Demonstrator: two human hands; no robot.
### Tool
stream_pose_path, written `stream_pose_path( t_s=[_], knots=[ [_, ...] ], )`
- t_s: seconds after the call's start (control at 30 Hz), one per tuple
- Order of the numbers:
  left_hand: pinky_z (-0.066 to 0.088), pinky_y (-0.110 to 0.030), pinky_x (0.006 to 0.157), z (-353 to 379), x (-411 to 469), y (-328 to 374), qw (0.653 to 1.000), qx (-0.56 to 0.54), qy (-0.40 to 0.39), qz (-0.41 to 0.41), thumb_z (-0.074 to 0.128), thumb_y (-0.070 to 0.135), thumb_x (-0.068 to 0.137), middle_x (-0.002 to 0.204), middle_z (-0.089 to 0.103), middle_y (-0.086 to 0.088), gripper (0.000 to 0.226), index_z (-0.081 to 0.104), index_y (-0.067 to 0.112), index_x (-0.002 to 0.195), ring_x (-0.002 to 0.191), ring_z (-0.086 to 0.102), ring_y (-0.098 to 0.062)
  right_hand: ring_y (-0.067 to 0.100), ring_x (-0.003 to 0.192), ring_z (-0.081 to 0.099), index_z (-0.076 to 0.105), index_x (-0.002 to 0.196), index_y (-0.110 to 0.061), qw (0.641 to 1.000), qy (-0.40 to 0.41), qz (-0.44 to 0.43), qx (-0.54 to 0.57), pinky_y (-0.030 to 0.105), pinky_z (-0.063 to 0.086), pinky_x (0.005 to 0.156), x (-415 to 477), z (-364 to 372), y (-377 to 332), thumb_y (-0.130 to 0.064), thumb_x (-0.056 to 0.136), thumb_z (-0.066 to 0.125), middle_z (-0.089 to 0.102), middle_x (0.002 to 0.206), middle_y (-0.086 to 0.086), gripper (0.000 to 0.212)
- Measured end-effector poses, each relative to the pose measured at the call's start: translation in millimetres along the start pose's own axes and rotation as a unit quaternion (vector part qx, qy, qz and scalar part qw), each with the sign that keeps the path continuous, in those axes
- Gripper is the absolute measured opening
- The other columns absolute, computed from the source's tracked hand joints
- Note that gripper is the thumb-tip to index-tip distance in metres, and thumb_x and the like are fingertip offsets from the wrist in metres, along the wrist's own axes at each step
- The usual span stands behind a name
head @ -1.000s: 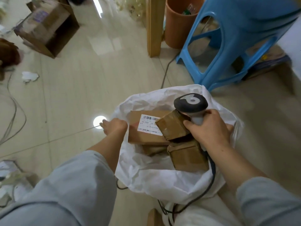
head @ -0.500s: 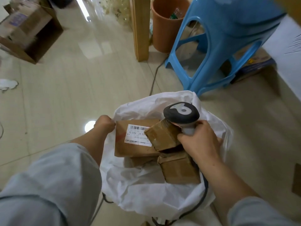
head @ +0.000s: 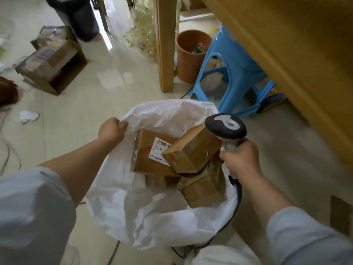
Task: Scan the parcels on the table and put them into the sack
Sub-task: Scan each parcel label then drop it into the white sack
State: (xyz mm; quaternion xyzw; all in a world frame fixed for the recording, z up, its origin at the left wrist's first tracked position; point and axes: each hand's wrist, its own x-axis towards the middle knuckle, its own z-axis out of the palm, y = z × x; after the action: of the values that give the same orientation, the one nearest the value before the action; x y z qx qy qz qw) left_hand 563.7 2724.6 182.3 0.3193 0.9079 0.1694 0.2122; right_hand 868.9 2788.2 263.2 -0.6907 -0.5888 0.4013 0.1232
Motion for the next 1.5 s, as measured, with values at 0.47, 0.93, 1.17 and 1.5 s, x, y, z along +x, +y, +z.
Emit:
stream_pose_path(
  t_s=[0.47, 0.93, 1.17, 1.5],
  knots=[
    [0.036, -0.030, 0.053, -182.6, -59.5, 85.1, 0.992, -0.077, 0.059, 0.075, 0.054, 0.032, 0.097, 0.066, 0.050, -0.007, 0.032, 0.062, 0.002, 0.087, 0.057, 0.047, -0.019, 0.031, 0.091, 0.059, 0.053, 0.071, -0.006, 0.977, 0.118, -0.140, -0.112, 0.033, 0.039, 0.068, -78.7, -61.1, -85.3, -0.001, 0.081, 0.061, 0.061, 0.091, 0.019, 0.013],
    [0.054, -0.031, 0.058, -213.3, -94.8, 67.7, 0.980, -0.195, 0.010, 0.034, 0.066, 0.025, 0.091, 0.082, 0.061, -0.015, 0.032, 0.062, -0.005, 0.098, 0.069, 0.059, -0.029, 0.033, 0.090, 0.060, 0.059, 0.078, -0.008, 0.956, 0.140, -0.200, -0.163, 0.029, 0.034, 0.065, -116.7, -93.7, -122.8, -0.001, 0.083, 0.060, 0.060, 0.085, 0.013, 0.009],
    [0.041, -0.036, 0.064, -143.7, -112.7, 24.7, 0.995, -0.094, 0.009, -0.024, 0.057, 0.024, 0.096, 0.076, 0.060, -0.017, 0.034, 0.063, -0.004, 0.078, 0.073, 0.057, -0.034, 0.027, 0.086, 0.061, 0.056, 0.083, -0.014, 0.987, 0.055, -0.132, -0.072, 0.028, 0.044, 0.070, -115.9, -76.6, -58.5, -0.009, 0.078, 0.064, 0.063, 0.085, 0.008, 0.011],
    [0.040, -0.042, 0.104, -169.3, -162.0, 95.0, 0.990, -0.131, 0.020, 0.037, 0.062, 0.023, 0.093, 0.148, 0.040, -0.013, 0.064, 0.033, 0.008, 0.147, 0.131, 0.044, -0.032, 0.015, 0.044, 0.053, 0.063, 0.088, -0.006, 0.966, -0.041, -0.037, 0.252, 0.024, 0.051, 0.045, -170.6, -118.6, -86.9, -0.008, 0.085, 0.067, 0.060, 0.057, 0.008, 0.006]
  ],
)
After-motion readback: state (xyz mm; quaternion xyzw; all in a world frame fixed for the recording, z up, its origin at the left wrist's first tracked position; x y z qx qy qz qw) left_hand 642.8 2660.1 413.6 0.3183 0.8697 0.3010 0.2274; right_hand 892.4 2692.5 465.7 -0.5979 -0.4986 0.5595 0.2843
